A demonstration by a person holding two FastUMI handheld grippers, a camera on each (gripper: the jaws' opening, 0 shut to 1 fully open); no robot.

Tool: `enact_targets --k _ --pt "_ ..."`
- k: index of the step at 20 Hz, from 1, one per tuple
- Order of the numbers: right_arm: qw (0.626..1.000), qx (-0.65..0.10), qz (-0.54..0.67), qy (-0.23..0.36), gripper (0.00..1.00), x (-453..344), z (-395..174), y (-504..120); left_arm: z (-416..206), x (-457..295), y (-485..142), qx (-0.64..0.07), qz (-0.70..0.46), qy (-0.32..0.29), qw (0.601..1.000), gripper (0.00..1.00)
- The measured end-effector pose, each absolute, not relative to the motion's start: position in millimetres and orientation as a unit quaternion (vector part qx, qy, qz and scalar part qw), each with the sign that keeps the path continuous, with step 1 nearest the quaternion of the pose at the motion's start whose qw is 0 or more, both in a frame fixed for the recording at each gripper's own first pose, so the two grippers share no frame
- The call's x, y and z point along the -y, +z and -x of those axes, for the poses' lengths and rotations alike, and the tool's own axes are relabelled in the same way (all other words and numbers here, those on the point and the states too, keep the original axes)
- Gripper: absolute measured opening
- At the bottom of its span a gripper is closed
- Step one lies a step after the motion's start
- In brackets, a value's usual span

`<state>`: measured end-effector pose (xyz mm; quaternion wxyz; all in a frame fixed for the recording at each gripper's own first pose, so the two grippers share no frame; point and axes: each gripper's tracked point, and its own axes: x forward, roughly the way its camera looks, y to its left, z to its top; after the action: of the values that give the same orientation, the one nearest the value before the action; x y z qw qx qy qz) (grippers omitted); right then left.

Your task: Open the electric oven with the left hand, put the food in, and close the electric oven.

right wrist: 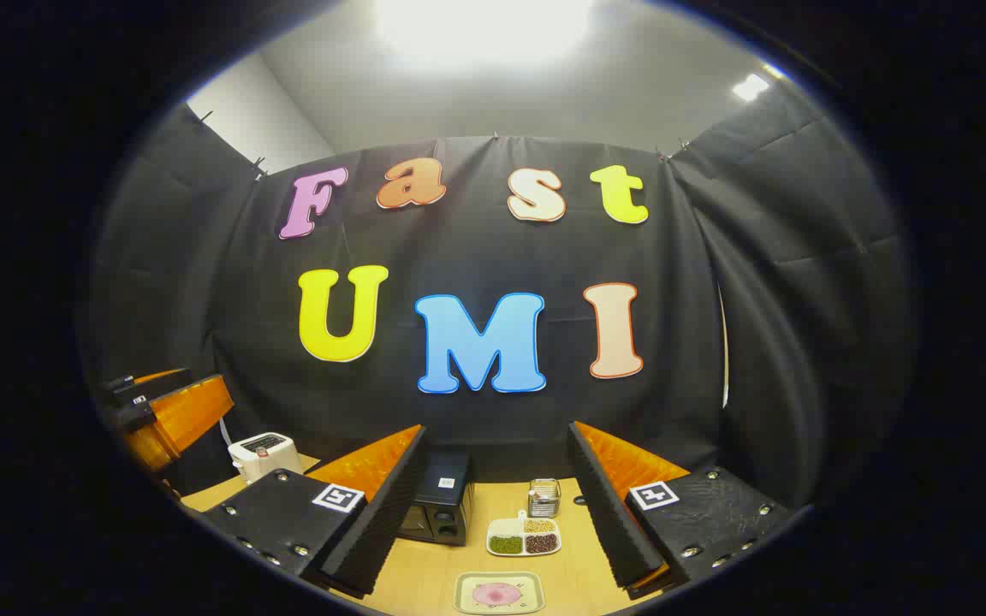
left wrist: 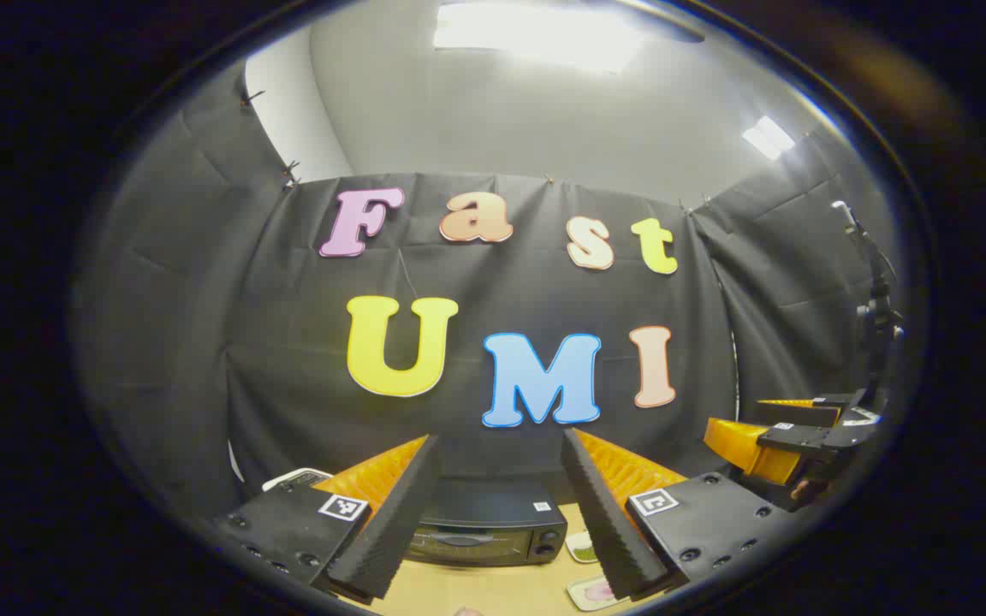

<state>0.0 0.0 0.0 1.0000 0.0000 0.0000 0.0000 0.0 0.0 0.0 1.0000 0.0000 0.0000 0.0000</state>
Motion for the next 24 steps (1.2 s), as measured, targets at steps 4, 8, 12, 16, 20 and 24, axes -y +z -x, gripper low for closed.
enact_targets --k 4,8,12,16,20,24 --pt "1.0 -0.008 -0.001 -0.005 0.97 7 2 -4 -3 3 -8 -0.012 0.003 -0.005 1.0 0.99" --pt "1.0 -0.008 -0.001 -0.01 0.97 11 4 -4 -6 4 -16 -0.025 0.008 -0.008 1.0 0.99" --pt "1.0 -0.009 -0.002 -0.012 0.97 13 3 -5 -9 4 -19 -0.031 0.014 -0.007 0.999 0.99" --pt "1.0 -0.009 0.001 -0.011 0.97 14 1 -8 -16 2 -29 -0.039 0.016 -0.006 0.999 0.95" --pt "1.0 -0.018 0.004 -0.015 0.97 16 -2 -20 -26 -1 -47 -0.055 0.028 -0.01 0.998 0.99" --pt "0.999 -0.029 0.0 -0.02 0.97 20 -9 -30 -48 -6 -83 -0.088 0.027 -0.015 0.996 0.99"
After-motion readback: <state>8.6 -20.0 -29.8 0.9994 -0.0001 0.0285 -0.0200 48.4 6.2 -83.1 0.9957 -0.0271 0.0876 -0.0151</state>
